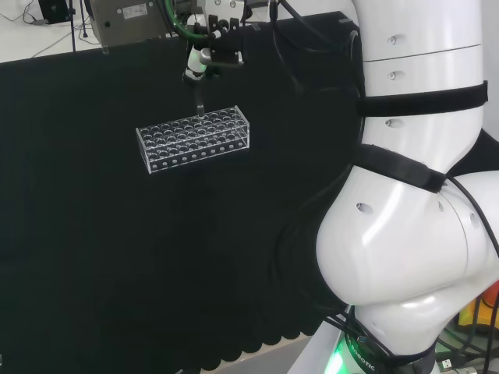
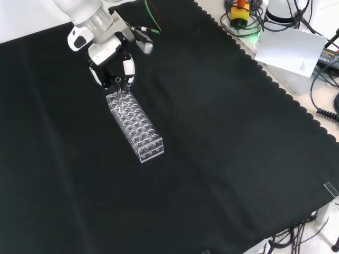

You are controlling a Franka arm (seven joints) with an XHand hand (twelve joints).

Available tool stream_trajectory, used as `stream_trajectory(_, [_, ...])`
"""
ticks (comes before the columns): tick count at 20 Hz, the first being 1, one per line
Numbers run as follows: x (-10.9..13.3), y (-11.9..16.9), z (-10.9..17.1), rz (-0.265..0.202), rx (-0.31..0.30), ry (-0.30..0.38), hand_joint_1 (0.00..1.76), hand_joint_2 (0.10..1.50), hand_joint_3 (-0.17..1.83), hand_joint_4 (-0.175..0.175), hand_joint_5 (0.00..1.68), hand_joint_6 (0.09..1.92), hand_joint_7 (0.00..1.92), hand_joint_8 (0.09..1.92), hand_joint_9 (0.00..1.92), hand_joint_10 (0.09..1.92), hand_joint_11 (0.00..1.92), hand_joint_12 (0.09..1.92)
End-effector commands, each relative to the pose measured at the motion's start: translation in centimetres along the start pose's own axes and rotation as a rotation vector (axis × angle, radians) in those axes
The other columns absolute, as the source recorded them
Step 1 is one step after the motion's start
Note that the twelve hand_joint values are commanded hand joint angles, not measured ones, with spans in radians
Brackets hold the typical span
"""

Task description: Put the test tube back in the rack.

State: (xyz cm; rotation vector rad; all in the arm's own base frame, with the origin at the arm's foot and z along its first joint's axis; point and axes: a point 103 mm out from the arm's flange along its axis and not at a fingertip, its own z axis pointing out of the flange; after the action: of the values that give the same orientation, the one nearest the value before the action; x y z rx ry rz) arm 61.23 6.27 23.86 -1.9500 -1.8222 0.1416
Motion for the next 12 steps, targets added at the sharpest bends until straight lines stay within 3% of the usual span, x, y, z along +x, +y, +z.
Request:
stream_trajectory(1, [-0.3, 0.3, 0.3, 0.005, -0.003, -0.007, 1.44, 0.57, 0.69, -0.175, 1.33, 0.37, 1.43, 0.68, 1.59, 0.09, 1.36, 0.78])
stream_trajectory(12, [-1.1, 0.5, 0.3, 0.007, 0.004, -0.012, 1.44, 0.57, 0.69, -0.175, 1.33, 0.37, 1.43, 0.68, 1.59, 0.09, 1.36, 0.78])
